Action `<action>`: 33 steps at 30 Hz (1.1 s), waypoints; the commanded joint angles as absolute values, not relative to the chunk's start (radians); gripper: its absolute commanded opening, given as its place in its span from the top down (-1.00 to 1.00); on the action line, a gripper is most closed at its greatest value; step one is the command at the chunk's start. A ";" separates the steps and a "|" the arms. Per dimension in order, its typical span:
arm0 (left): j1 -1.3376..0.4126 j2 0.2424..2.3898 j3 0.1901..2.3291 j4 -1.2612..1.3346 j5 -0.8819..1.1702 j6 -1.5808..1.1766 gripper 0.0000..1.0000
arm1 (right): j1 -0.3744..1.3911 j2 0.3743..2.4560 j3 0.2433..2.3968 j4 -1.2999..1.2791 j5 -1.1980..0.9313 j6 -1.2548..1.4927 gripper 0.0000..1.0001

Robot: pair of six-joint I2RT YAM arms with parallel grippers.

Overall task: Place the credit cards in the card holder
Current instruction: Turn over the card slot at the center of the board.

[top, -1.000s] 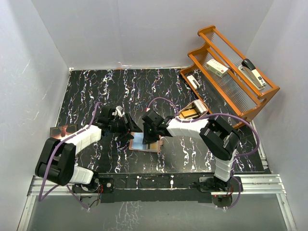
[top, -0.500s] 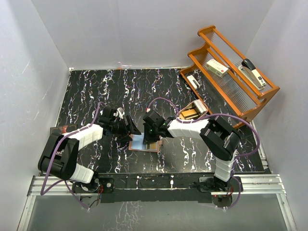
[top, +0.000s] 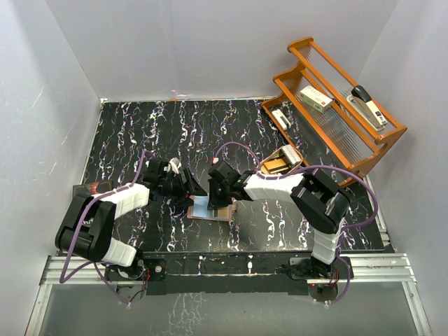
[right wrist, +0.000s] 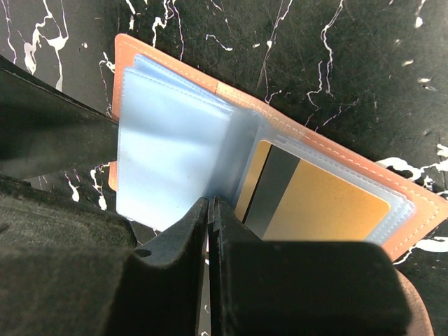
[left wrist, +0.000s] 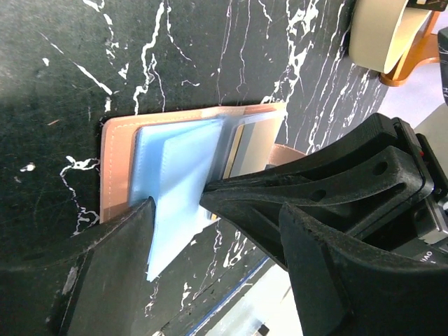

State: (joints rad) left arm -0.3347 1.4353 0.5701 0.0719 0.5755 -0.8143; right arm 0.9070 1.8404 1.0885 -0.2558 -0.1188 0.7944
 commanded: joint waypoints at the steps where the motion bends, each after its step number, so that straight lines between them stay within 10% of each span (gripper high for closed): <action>1: -0.333 1.435 0.554 0.114 0.641 -0.851 -0.37 | 0.910 1.841 1.053 -0.257 -0.099 0.778 0.90; 33: -0.403 1.419 0.582 0.256 0.724 -1.043 -0.13 | 0.909 1.597 1.045 -0.333 0.033 0.613 0.20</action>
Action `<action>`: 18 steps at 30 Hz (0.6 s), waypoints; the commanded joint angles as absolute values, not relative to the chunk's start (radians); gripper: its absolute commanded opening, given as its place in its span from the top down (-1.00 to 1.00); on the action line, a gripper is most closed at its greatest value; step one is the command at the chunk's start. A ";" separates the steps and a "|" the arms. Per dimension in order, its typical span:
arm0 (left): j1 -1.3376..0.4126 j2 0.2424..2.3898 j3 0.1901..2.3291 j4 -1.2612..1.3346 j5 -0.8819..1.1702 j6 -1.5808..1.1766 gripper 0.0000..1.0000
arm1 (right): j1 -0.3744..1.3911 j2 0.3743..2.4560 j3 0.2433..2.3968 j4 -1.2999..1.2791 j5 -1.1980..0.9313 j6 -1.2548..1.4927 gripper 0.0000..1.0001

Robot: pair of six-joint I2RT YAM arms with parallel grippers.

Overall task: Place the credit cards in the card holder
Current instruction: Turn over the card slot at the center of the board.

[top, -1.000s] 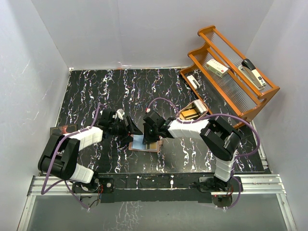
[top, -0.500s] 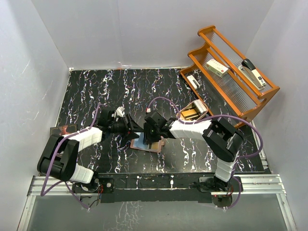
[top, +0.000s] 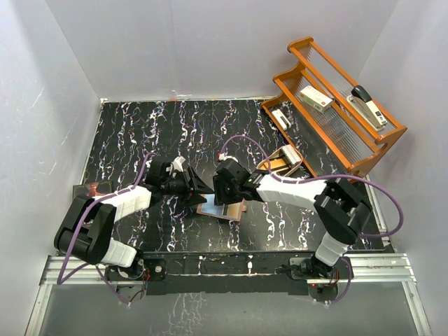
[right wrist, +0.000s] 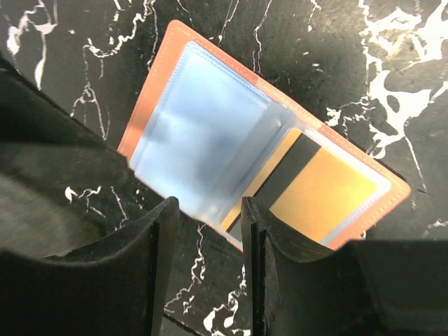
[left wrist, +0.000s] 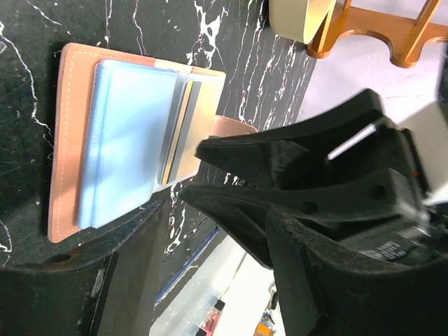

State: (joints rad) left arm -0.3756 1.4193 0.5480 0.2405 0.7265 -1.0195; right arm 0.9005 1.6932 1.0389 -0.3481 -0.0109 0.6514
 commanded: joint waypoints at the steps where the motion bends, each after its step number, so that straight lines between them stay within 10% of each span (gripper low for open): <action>1: -0.409 1.426 0.584 0.256 0.719 -1.042 -0.13 | 0.909 1.576 1.031 -0.323 0.038 0.612 0.18; 18: -0.405 1.429 0.663 0.030 0.551 -0.910 -0.19 | 0.910 1.658 1.064 -0.276 0.021 0.779 0.36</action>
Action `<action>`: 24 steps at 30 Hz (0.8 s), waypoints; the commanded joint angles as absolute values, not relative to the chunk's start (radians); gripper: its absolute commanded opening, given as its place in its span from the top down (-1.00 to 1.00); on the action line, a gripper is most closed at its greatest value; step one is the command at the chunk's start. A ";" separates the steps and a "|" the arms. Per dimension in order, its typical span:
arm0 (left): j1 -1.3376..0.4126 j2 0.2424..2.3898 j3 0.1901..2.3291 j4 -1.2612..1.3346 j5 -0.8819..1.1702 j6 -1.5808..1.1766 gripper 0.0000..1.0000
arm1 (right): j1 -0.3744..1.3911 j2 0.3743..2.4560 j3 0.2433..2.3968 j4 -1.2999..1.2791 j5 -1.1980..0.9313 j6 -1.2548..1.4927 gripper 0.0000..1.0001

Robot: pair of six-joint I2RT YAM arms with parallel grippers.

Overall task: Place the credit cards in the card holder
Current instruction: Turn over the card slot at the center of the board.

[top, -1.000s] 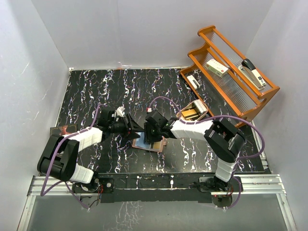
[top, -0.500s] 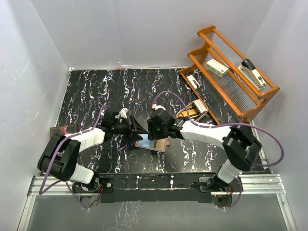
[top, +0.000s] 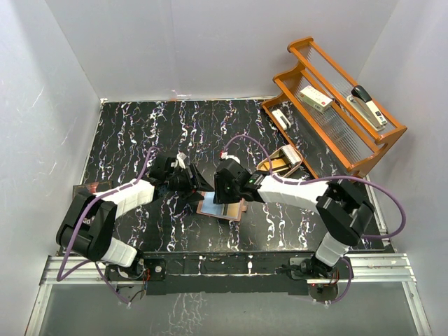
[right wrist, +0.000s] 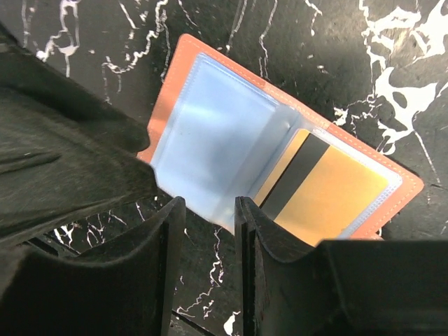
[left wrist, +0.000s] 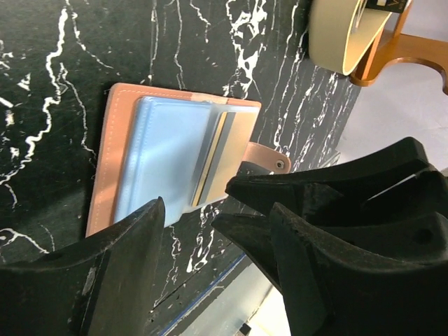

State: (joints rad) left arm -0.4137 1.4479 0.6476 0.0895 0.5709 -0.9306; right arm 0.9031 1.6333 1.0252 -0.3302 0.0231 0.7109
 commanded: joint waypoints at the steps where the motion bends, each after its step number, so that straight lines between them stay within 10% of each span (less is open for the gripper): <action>1: -0.402 1.425 0.657 0.033 0.555 -0.913 -0.19 | 0.910 1.666 1.062 -0.275 0.025 0.782 0.37; 24: -0.397 1.540 0.656 0.153 0.647 -0.881 -0.32 | 0.910 1.735 0.945 -0.187 0.030 0.726 0.86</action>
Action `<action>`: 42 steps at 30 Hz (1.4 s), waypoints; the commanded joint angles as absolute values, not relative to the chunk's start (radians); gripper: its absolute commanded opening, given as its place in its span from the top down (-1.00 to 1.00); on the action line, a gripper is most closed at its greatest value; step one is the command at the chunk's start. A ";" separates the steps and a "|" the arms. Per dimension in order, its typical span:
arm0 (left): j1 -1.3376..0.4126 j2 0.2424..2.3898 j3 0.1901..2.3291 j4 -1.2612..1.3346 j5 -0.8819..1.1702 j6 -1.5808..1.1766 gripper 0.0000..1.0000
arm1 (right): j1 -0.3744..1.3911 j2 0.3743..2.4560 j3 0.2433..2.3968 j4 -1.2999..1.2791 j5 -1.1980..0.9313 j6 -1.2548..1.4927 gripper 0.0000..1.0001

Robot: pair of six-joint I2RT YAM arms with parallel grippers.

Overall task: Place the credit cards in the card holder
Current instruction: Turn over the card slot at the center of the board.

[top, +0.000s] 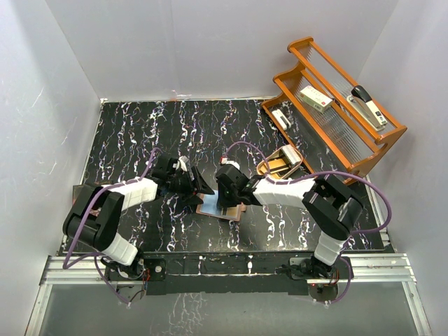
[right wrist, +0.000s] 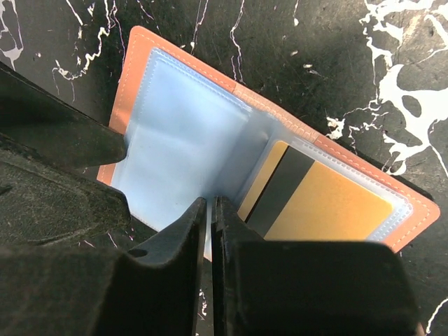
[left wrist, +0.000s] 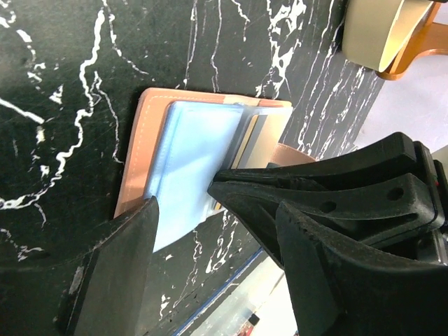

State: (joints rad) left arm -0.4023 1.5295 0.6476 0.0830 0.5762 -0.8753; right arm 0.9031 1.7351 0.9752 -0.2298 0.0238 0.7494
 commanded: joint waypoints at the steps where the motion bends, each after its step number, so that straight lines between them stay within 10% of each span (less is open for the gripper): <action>1: -0.398 1.543 0.656 0.159 0.649 -0.883 -0.33 | 0.909 1.735 0.942 -0.185 0.028 0.726 0.87; 42: -0.399 1.594 0.632 0.188 0.653 -0.882 -0.35 | 0.910 1.718 0.918 -0.189 0.056 0.691 0.91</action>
